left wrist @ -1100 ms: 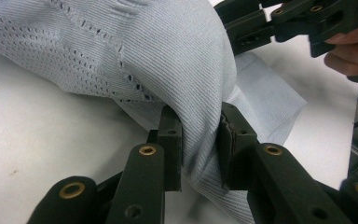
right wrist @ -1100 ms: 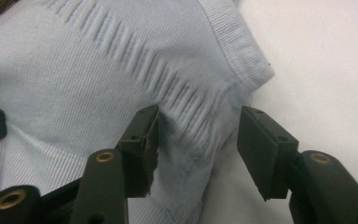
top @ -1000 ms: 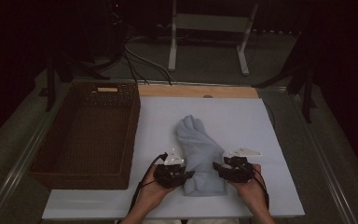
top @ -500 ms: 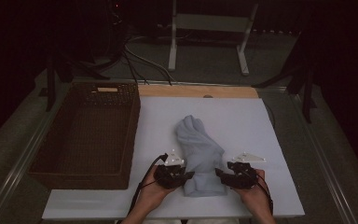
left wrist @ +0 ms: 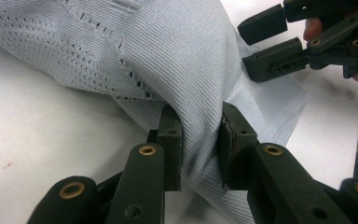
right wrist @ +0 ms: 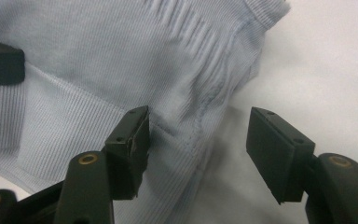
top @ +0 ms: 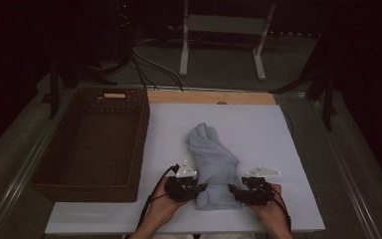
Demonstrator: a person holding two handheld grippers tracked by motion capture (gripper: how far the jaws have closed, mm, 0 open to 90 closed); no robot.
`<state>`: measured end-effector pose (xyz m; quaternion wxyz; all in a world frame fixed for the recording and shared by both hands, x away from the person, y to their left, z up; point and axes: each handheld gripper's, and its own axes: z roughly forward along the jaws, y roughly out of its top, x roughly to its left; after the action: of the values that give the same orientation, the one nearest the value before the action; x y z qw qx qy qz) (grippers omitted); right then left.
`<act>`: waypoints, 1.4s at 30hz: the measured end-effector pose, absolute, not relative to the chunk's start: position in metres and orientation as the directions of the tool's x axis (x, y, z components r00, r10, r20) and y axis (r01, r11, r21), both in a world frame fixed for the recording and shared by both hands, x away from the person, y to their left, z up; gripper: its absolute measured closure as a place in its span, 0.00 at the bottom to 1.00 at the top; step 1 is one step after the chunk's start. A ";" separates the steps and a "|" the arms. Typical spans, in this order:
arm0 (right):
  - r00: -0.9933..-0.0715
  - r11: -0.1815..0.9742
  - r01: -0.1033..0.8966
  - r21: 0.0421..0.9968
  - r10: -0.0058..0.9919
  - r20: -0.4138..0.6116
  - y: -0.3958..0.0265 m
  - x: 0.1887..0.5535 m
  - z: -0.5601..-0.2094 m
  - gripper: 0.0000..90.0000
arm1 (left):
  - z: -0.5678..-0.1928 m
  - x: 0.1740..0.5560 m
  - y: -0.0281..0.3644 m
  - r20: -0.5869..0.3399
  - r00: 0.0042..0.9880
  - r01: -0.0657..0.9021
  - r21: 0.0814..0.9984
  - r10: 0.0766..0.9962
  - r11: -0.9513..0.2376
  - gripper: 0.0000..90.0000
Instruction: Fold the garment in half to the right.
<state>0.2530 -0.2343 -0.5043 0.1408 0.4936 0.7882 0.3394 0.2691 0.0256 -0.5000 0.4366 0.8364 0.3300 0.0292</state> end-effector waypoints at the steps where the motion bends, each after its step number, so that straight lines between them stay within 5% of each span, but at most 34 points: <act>1: -0.474 0.285 0.684 0.671 0.873 0.113 -0.234 0.253 -0.505 0.44 | -0.500 0.269 0.026 -0.239 0.781 0.526 0.749 0.577 -0.402 0.84; 17: -0.476 0.291 0.720 0.630 0.868 0.143 -0.236 0.248 -0.512 0.45 | -0.503 0.268 0.025 -0.239 0.778 0.532 0.742 0.581 -0.407 0.83; 33: -0.504 0.285 0.743 0.605 0.834 0.226 -0.231 0.244 -0.510 0.83 | -0.504 0.267 0.023 -0.234 0.775 0.535 0.737 0.587 -0.413 0.83; 42: -0.523 0.320 0.720 0.616 0.833 0.179 -0.227 0.241 -0.508 0.87 | -0.504 0.267 0.024 -0.234 0.775 0.535 0.737 0.588 -0.412 0.83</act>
<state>0.2407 -0.2271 -0.5081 0.0857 0.4806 0.8078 0.3304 0.2668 0.0238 -0.5037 0.4267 0.8398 0.3343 0.0306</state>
